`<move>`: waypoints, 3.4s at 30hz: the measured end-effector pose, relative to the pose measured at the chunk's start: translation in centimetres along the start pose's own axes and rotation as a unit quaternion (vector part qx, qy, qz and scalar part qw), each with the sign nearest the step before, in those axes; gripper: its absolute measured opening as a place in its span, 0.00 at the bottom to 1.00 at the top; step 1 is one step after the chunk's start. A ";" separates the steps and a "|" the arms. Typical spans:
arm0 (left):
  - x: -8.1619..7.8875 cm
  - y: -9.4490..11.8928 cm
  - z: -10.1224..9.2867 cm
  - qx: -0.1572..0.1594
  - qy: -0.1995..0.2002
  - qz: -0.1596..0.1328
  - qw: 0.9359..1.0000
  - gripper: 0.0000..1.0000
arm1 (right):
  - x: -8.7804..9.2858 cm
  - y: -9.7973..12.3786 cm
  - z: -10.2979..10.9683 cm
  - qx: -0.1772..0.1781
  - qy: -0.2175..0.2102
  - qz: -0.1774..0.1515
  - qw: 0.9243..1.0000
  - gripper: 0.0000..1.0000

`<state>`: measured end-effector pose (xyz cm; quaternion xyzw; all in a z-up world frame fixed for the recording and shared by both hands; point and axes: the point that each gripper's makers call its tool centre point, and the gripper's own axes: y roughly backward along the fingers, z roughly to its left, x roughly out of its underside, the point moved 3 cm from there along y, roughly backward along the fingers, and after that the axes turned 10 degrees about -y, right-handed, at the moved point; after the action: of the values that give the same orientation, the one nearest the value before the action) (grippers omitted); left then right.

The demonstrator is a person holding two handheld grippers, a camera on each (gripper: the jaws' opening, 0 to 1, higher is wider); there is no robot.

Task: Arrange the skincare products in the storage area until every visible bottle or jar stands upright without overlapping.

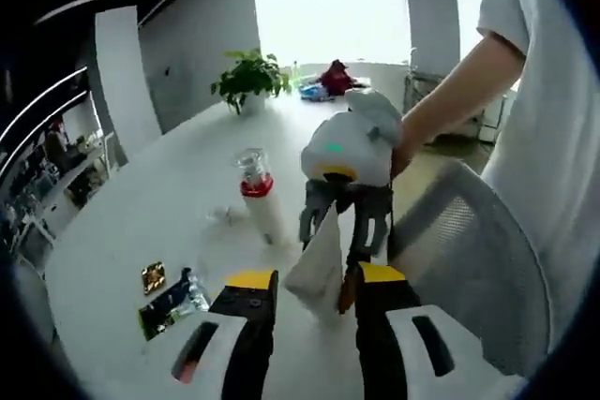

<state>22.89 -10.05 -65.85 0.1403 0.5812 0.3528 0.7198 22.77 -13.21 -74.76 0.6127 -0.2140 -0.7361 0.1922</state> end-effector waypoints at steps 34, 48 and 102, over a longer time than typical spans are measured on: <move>0.0 -1.9 1.5 0.031 -0.035 -0.005 0.999 0.16 | 1.6 2.6 2.2 0.185 -0.153 -0.012 0.971 0.61; -0.8 -3.6 3.9 0.022 -0.056 -0.009 0.998 0.16 | 1.6 6.0 1.1 0.259 -0.200 -0.027 0.944 0.78; -0.8 -8.5 9.4 0.031 -0.041 -0.008 0.999 0.26 | 3.1 8.6 0.9 0.322 -0.281 -0.032 0.903 0.98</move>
<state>34.53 -14.66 -67.77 0.1722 0.5629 0.3230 0.7411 21.54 -22.06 -72.43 0.4152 -0.4652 -0.7743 -0.1075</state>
